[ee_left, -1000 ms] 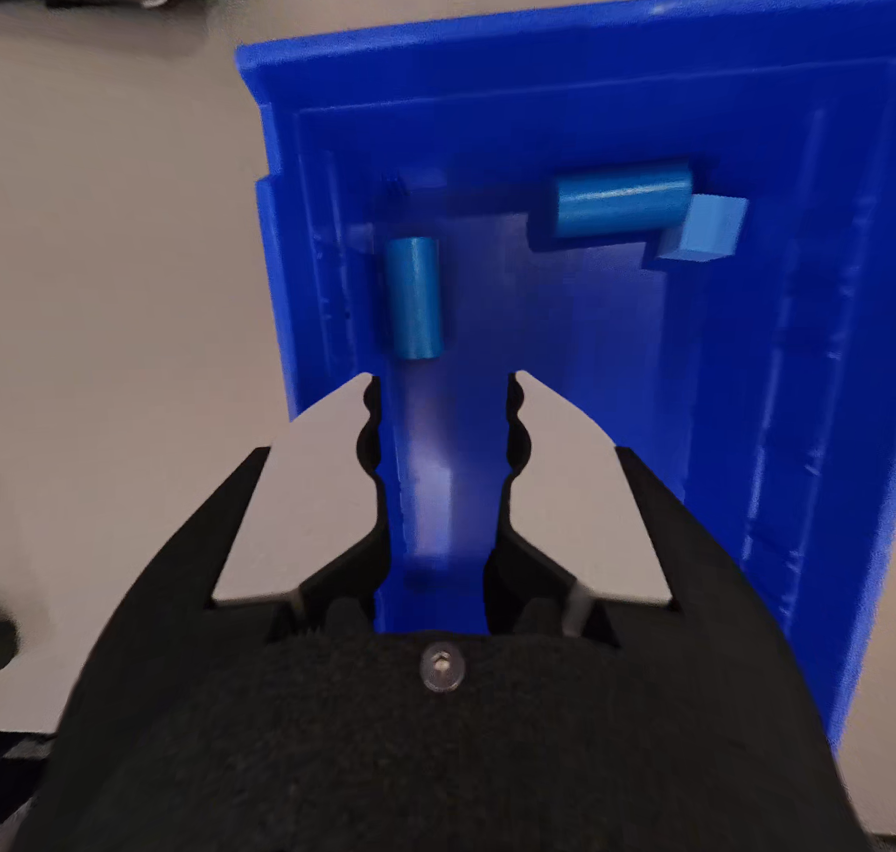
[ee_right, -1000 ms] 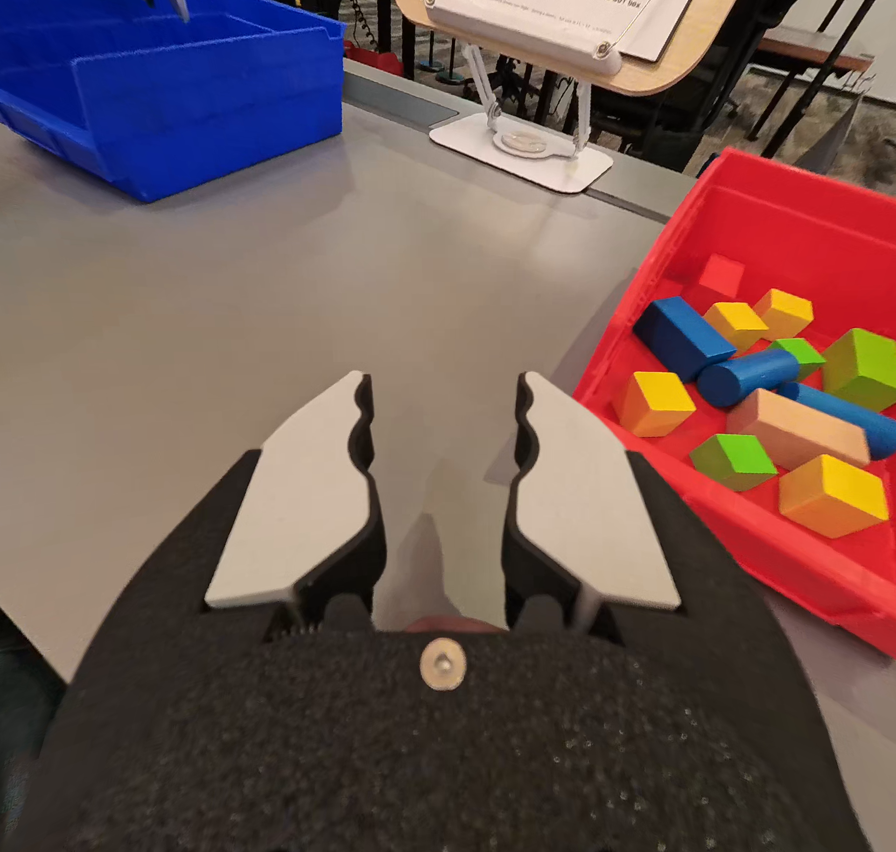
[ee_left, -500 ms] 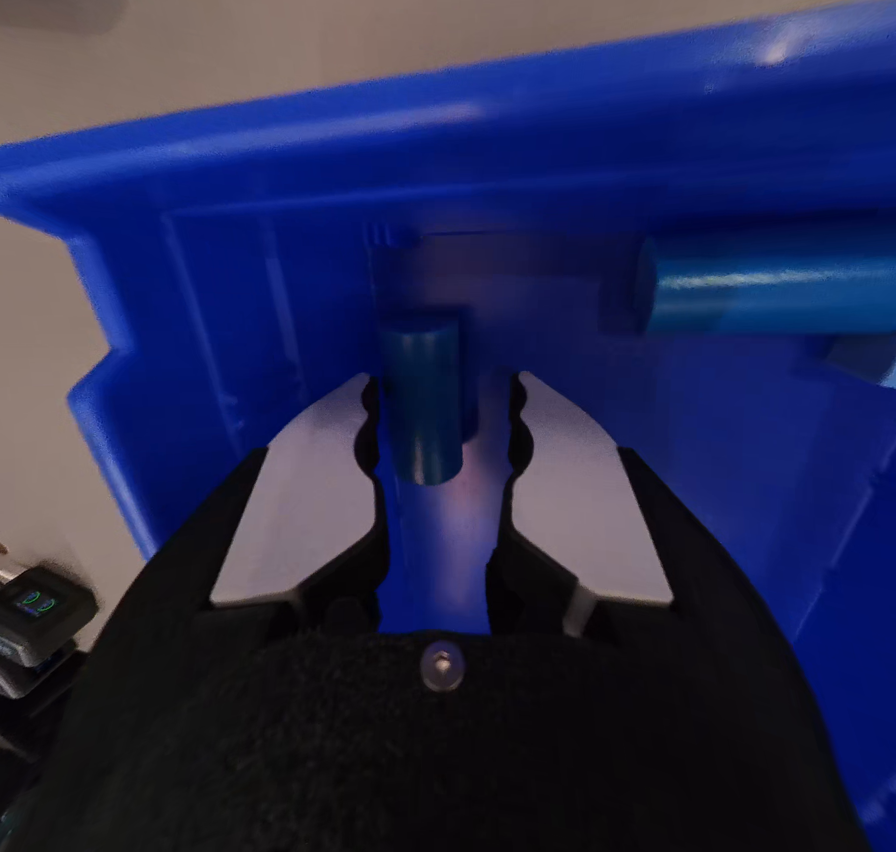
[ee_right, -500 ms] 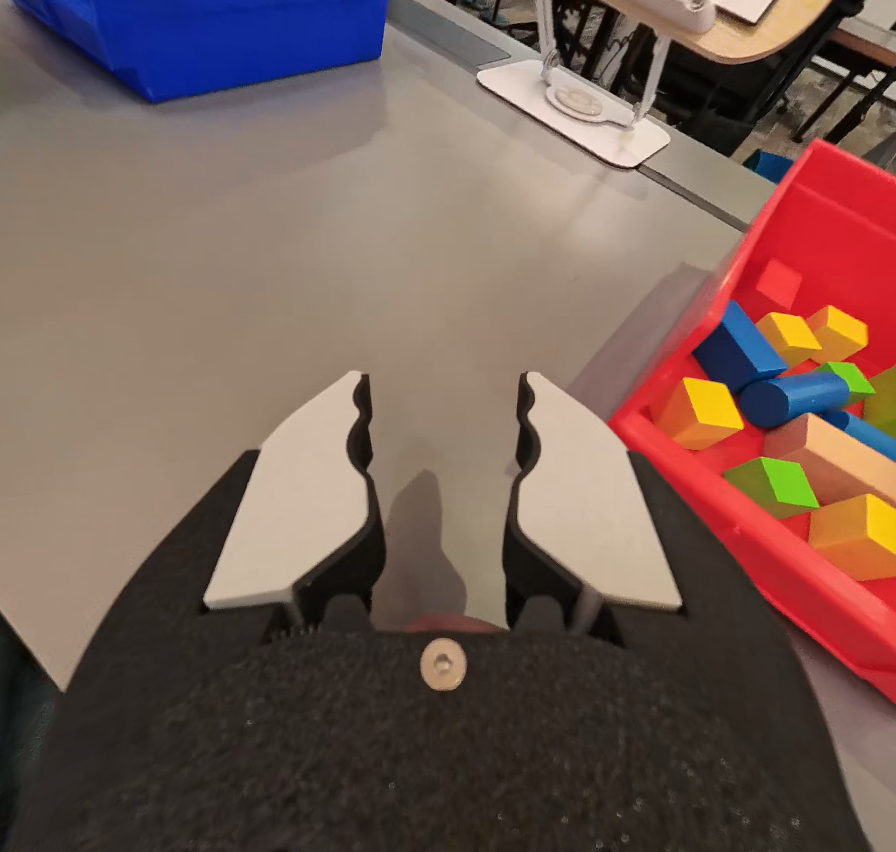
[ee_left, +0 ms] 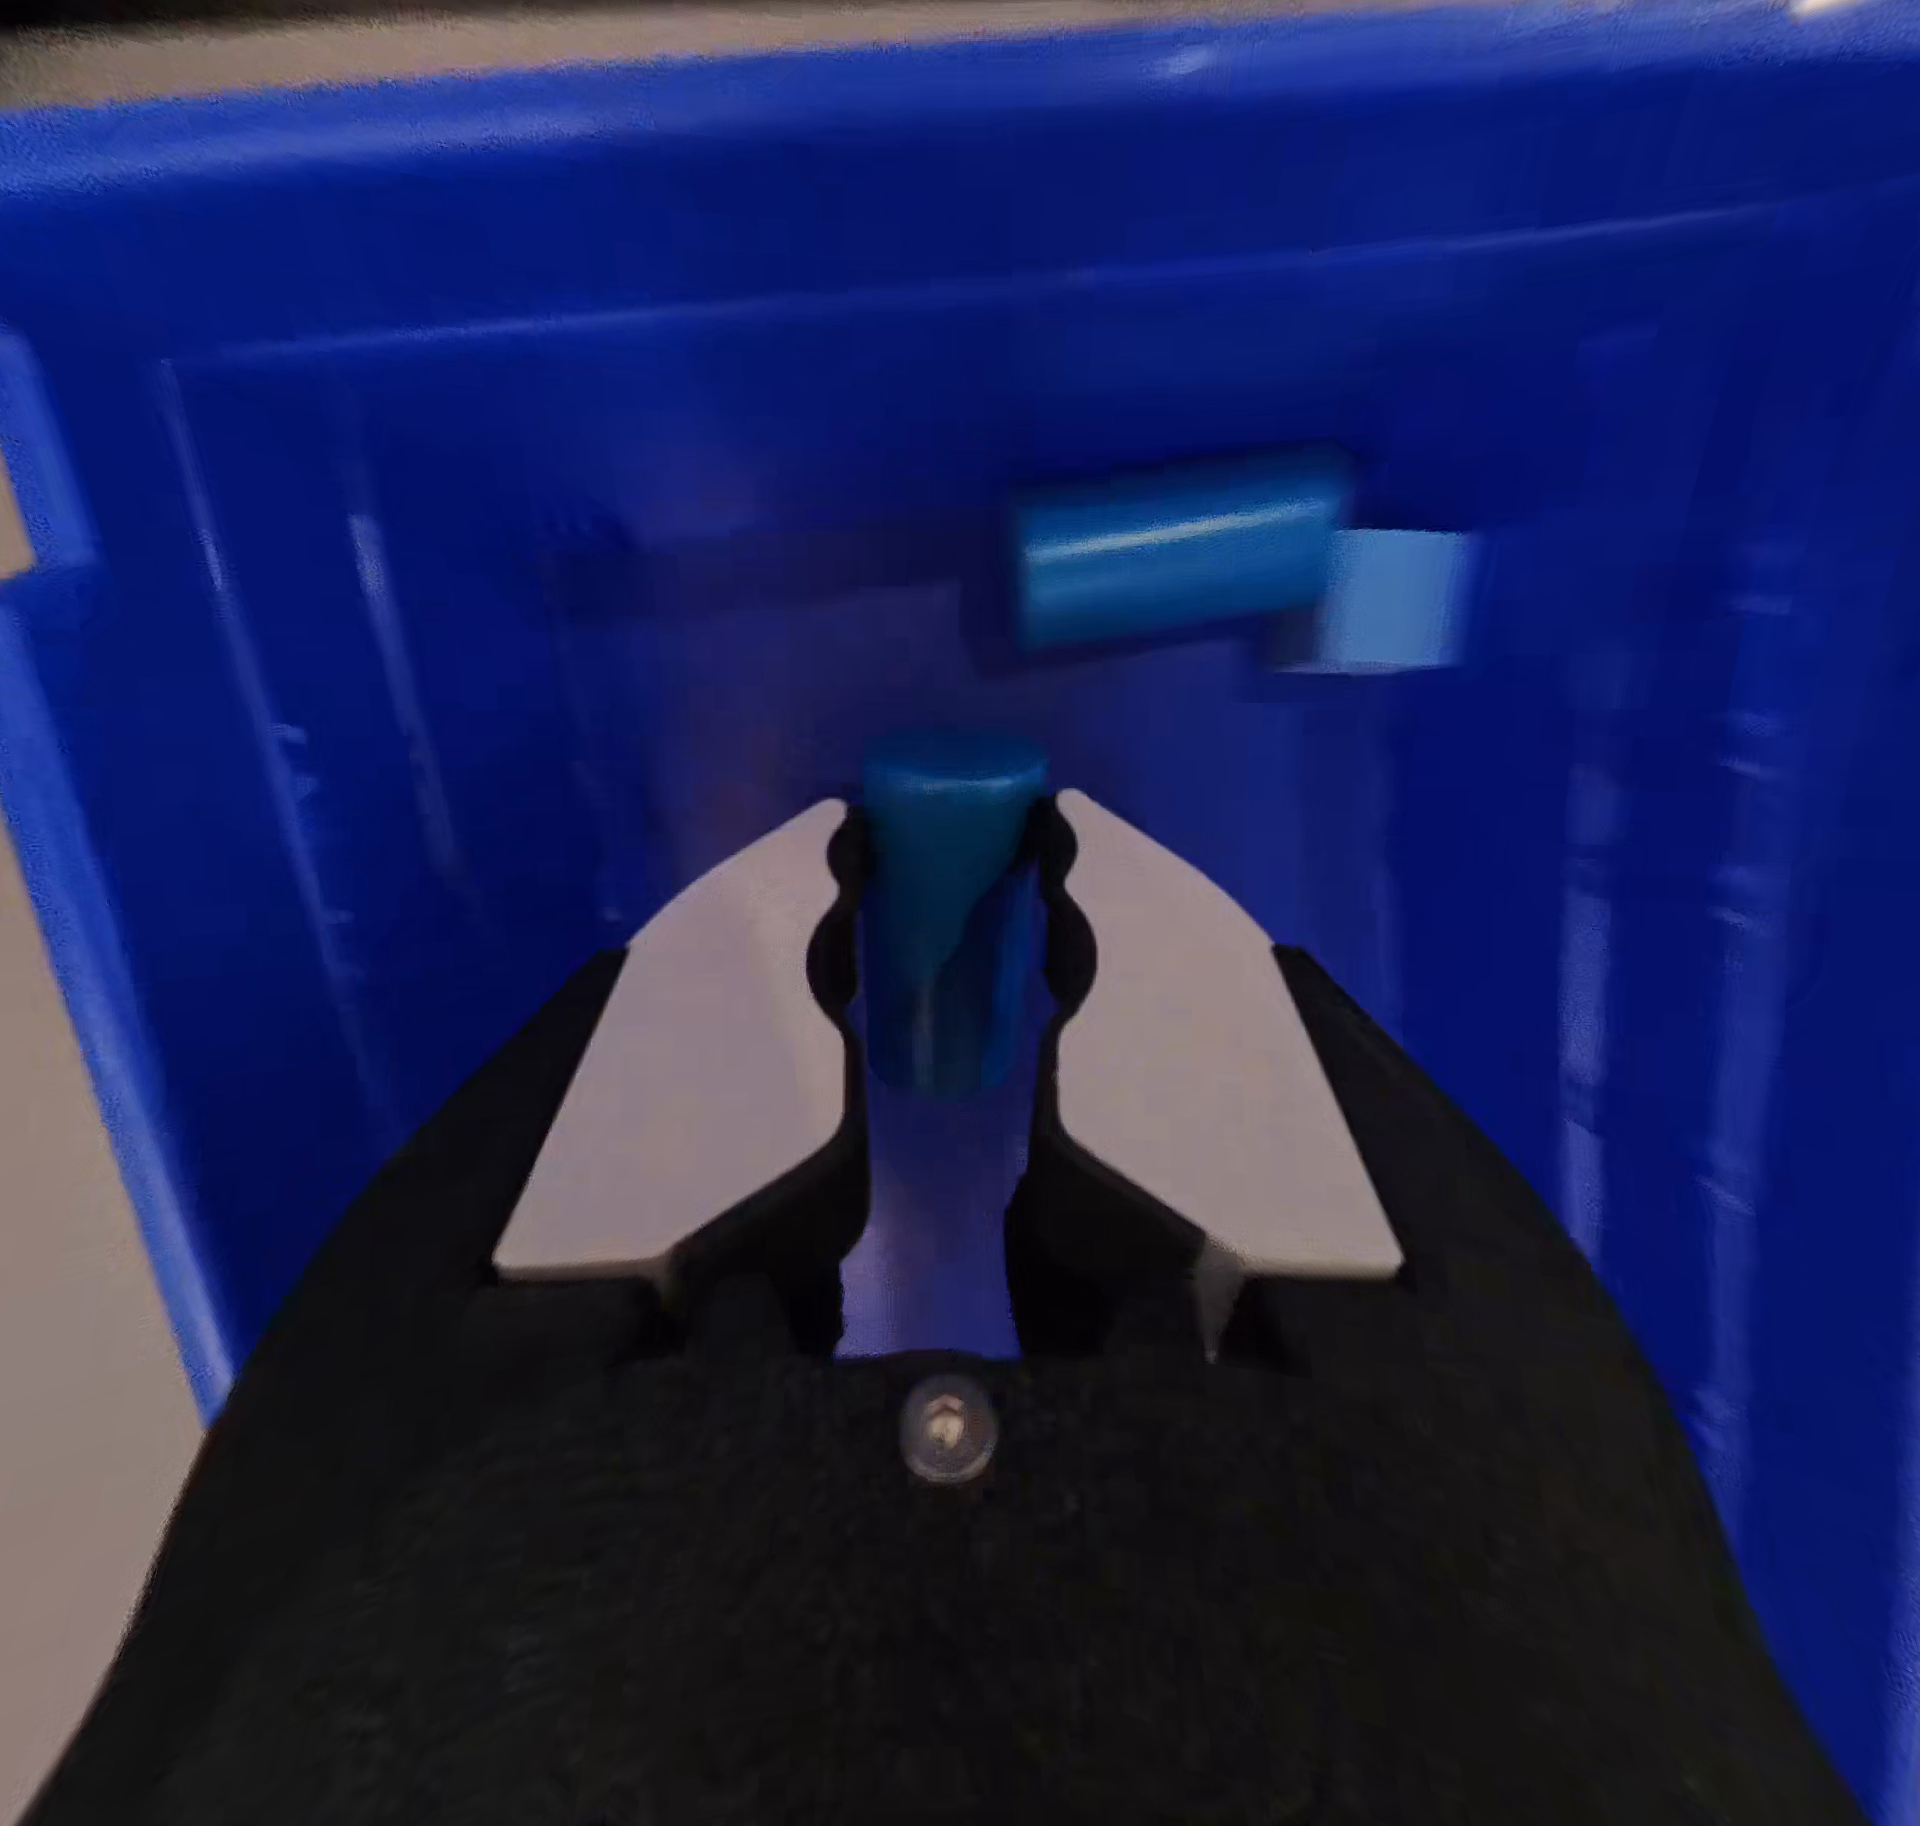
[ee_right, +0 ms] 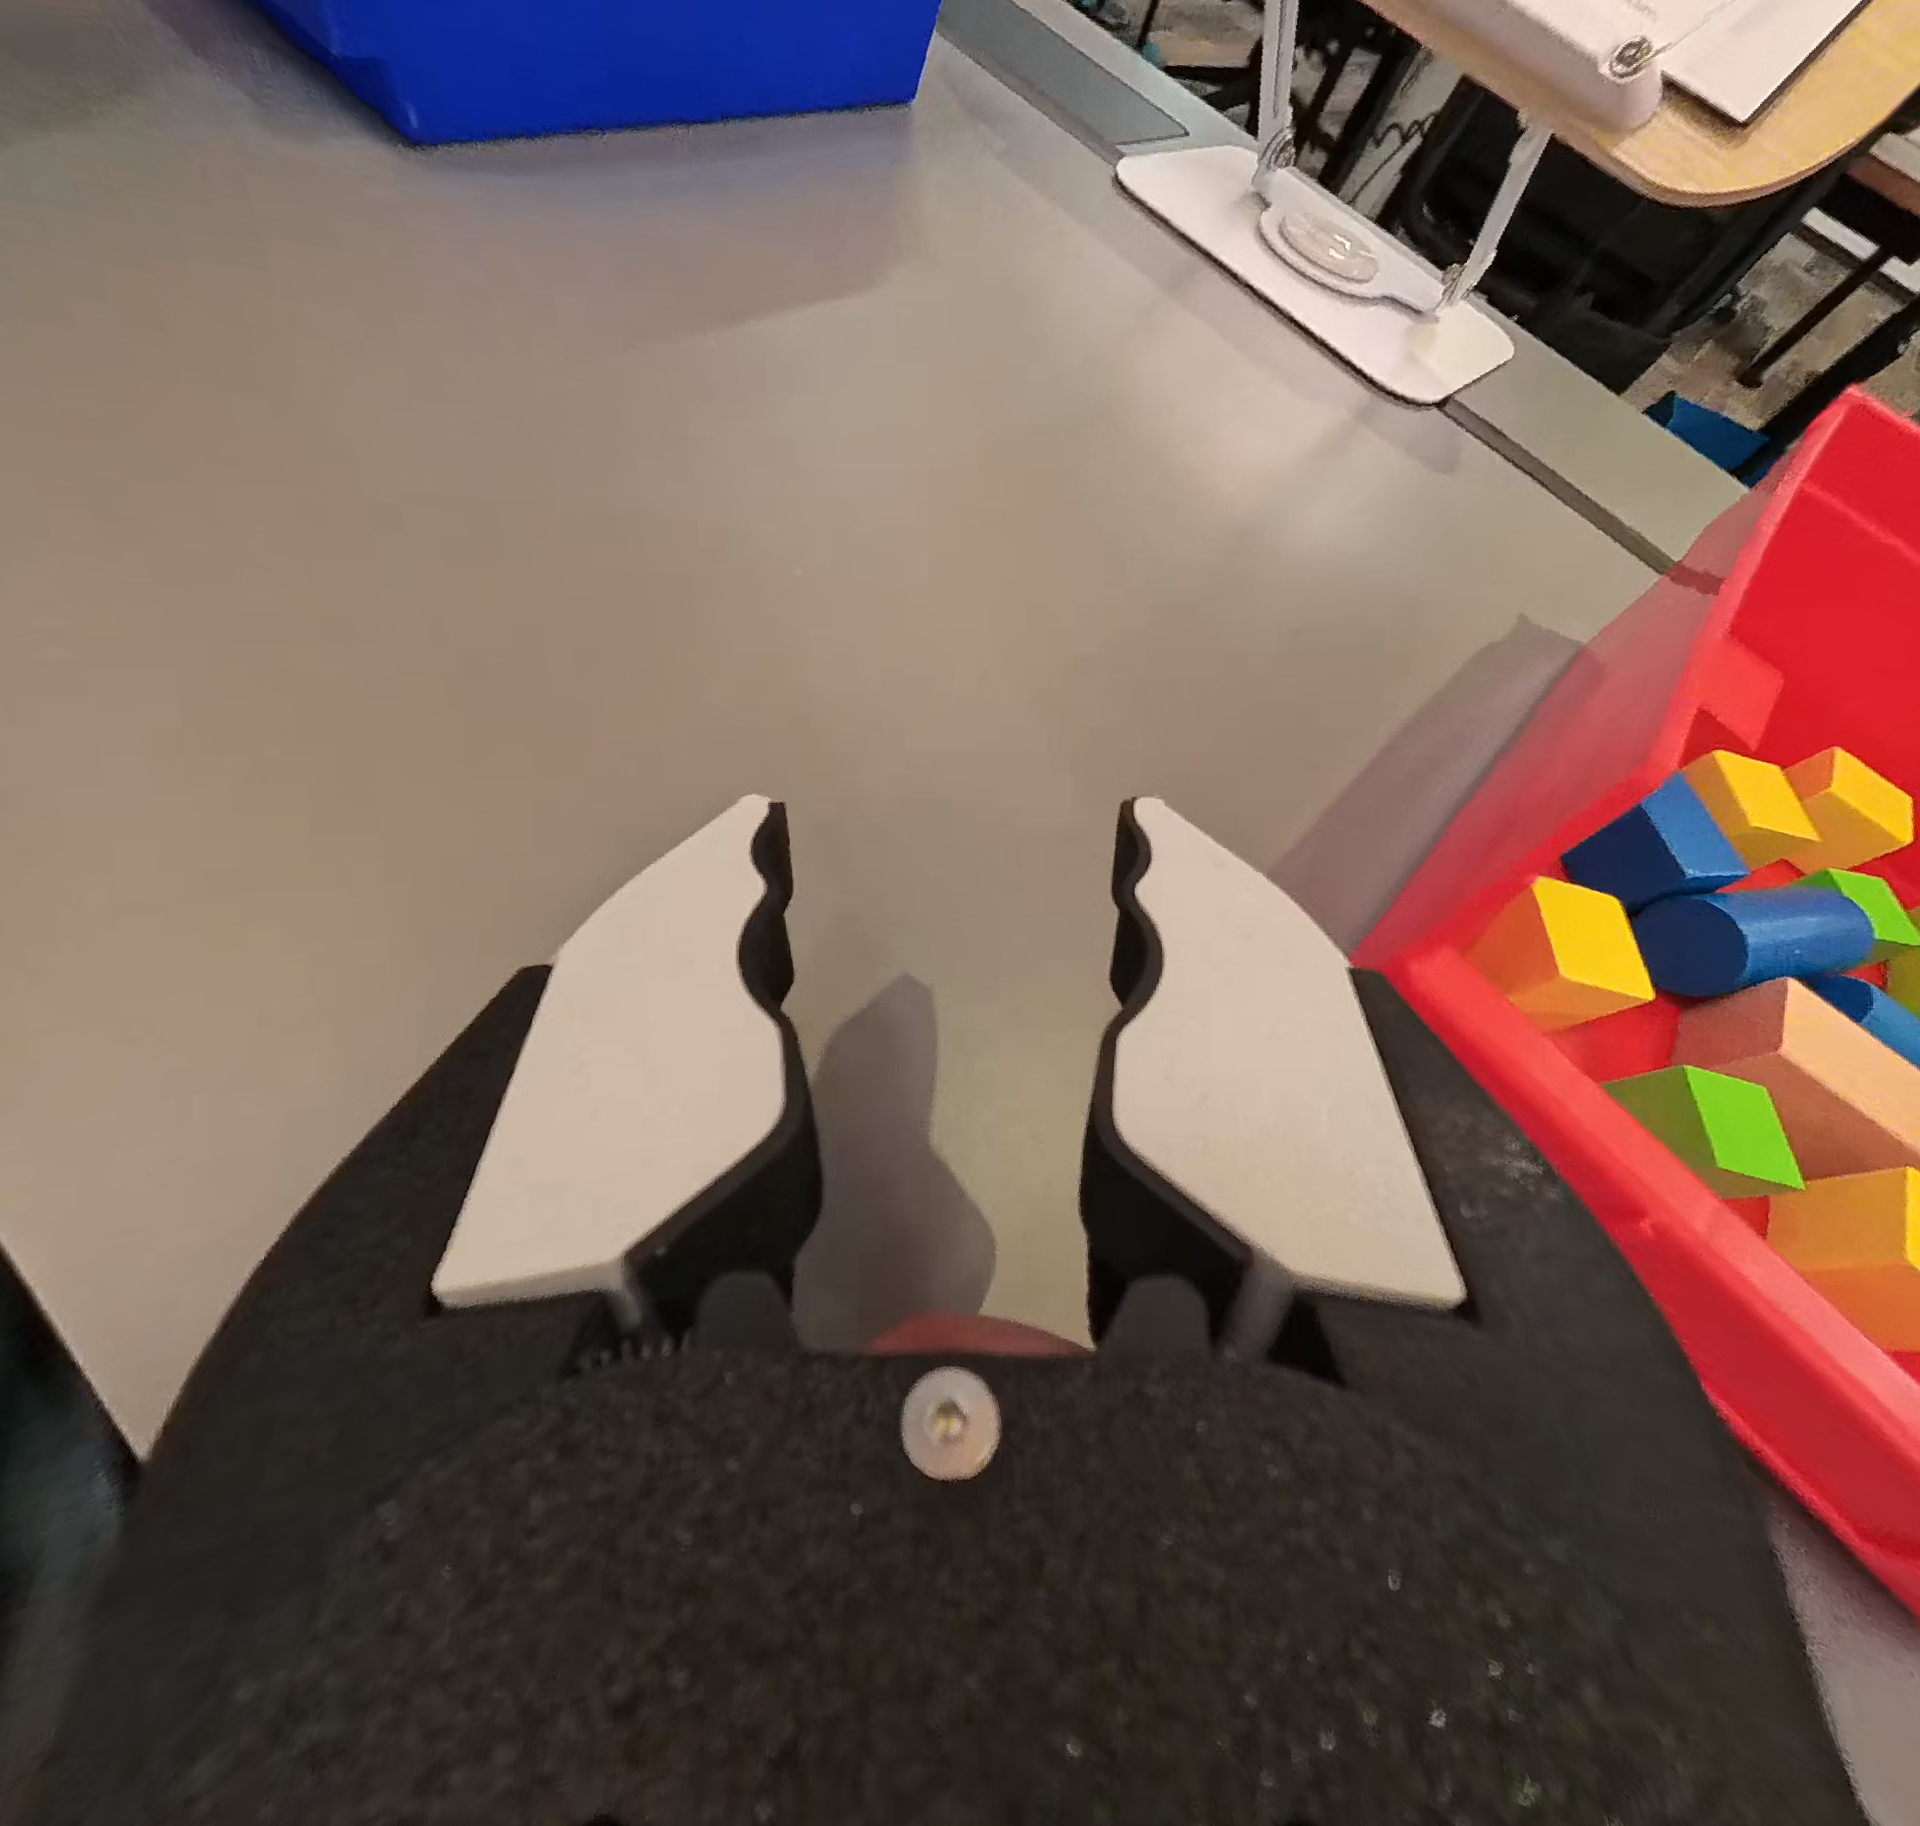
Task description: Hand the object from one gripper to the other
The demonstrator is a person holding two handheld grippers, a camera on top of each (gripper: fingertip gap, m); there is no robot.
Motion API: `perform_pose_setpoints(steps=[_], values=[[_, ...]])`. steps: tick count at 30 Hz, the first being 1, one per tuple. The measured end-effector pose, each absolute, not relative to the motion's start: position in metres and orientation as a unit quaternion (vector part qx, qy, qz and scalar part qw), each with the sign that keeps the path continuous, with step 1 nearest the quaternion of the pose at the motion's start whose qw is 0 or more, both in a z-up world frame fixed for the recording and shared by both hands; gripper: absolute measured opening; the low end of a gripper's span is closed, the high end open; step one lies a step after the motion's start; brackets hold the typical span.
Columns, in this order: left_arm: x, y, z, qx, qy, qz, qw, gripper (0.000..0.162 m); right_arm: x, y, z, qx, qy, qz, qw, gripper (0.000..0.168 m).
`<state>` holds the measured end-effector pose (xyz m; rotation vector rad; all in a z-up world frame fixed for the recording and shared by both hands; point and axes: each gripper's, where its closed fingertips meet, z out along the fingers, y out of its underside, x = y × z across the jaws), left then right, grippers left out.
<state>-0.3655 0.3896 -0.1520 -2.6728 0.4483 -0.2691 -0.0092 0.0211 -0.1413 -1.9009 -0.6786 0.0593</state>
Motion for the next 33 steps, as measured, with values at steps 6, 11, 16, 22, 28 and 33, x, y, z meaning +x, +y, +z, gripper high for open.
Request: perform_pose_setpoints(steps=[6,11,16,22,28,33], values=[[-0.306,0.301,-0.057,-0.834,0.196,-0.403,0.323,0.031,-0.018,0.021,-0.131,-0.788,-0.266,0.088,0.548,0.059],[-0.260,0.196,0.000,-0.676,0.227,-0.602,0.359,0.031,-0.053,0.032,-0.107,-0.757,-0.258,0.220,0.558,0.064],[-0.215,0.130,0.008,-0.594,0.252,-0.683,0.342,0.031,-0.114,0.045,-0.076,-0.720,-0.252,0.409,0.501,0.063],[-0.176,0.088,0.010,-0.577,0.323,-0.667,0.344,0.031,-0.173,0.063,-0.044,-0.676,-0.265,0.512,0.459,0.061],[-0.159,0.067,0.002,-0.578,0.360,-0.648,0.342,0.031,-0.194,0.061,-0.020,-0.624,-0.263,0.598,0.429,0.032],[-0.159,0.063,-0.001,-0.581,0.352,-0.653,0.336,0.032,-0.195,0.056,-0.025,-0.625,-0.279,0.586,0.434,0.032]])
